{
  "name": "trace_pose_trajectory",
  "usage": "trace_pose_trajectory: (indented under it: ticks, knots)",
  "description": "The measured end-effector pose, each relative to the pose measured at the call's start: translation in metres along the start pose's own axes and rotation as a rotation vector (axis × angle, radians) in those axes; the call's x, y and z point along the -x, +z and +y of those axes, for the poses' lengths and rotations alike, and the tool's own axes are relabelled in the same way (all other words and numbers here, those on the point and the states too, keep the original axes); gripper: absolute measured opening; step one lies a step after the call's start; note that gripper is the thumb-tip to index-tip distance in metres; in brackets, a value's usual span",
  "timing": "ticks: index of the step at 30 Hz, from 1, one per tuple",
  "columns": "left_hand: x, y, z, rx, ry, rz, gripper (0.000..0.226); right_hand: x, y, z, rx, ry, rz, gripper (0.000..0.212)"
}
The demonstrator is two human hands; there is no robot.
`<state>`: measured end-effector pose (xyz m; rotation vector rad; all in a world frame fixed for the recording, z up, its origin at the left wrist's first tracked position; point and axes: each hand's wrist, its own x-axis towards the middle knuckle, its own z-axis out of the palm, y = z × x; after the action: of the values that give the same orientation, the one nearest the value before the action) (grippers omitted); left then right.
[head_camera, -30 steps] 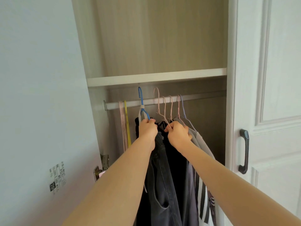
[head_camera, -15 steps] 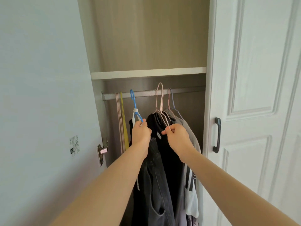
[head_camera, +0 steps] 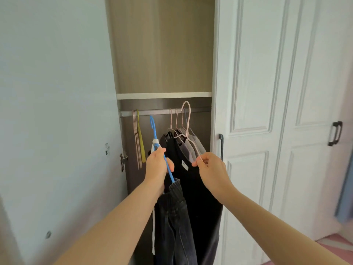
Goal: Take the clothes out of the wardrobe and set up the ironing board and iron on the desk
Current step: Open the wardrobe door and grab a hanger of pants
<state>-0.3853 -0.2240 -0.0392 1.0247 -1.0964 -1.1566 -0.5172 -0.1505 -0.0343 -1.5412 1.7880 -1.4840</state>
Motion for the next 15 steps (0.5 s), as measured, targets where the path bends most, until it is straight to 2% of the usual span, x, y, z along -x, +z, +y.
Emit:
trace_pose_trajectory:
  ticks: [4, 8, 15]
  knots:
    - [0.048, -0.009, 0.011, 0.051, 0.037, -0.106, 0.026, 0.043, -0.024, -0.019, 0.005, -0.026, 0.025, 0.014]
    - [0.099, -0.015, 0.029, 0.261, 0.007, -0.176, 0.013, 0.083, -0.047, -0.043, -0.012, -0.031, 0.054, 0.016]
    - [0.168, -0.037, 0.067, 0.314, -0.011, -0.47, 0.007, 0.144, -0.079, -0.082, -0.051, -0.055, 0.078, 0.023]
